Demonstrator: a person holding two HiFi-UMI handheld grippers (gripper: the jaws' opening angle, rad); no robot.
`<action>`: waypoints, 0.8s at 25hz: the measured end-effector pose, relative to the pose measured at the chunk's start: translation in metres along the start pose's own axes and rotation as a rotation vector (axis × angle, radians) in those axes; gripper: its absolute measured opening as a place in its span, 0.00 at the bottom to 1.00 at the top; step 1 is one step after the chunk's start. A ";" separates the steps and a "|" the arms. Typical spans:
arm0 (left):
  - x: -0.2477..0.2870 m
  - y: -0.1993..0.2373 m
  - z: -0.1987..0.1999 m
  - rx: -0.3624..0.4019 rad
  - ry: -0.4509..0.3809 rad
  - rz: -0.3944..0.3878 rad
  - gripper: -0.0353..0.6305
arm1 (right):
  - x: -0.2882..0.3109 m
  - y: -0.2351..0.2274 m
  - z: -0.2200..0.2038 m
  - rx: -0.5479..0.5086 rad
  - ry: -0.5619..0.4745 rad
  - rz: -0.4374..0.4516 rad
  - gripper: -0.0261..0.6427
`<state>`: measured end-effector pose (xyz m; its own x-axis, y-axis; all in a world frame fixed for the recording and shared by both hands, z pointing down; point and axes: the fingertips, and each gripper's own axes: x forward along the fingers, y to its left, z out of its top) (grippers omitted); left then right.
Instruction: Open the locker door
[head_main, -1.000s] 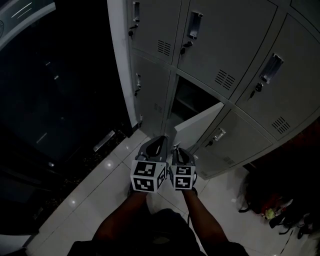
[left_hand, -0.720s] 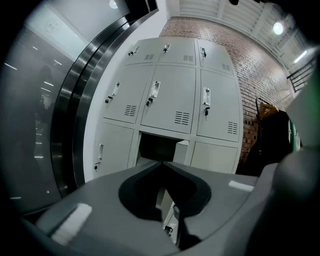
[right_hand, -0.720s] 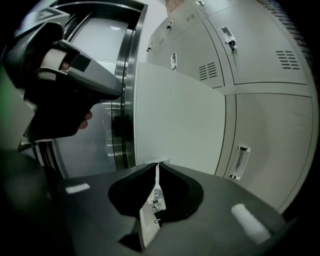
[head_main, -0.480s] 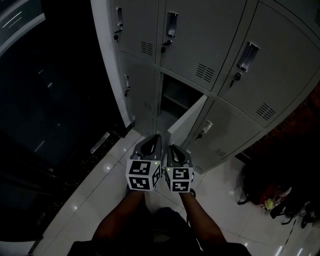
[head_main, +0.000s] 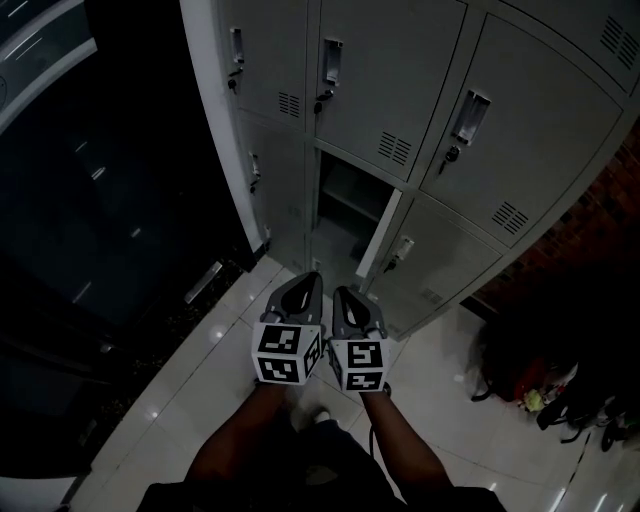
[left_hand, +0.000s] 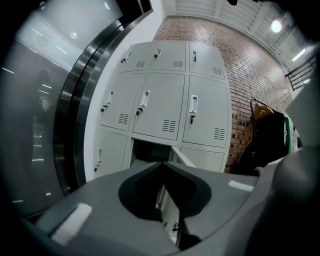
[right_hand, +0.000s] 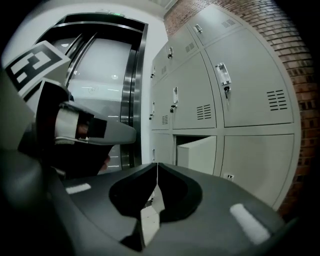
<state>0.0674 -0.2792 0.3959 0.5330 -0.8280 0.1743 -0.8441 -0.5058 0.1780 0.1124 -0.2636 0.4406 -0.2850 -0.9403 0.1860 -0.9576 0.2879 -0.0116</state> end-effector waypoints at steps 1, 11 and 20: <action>-0.004 -0.002 0.002 0.000 -0.002 0.000 0.06 | -0.004 0.003 0.005 0.002 -0.008 0.002 0.04; -0.054 0.001 0.022 0.012 -0.037 0.013 0.06 | -0.043 0.034 0.050 0.011 -0.090 0.014 0.04; -0.116 -0.011 0.028 0.037 -0.062 -0.023 0.06 | -0.092 0.079 0.065 0.012 -0.116 0.022 0.04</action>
<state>0.0134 -0.1847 0.3464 0.5485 -0.8289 0.1100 -0.8339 -0.5326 0.1447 0.0604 -0.1663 0.3587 -0.3082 -0.9487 0.0710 -0.9513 0.3070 -0.0267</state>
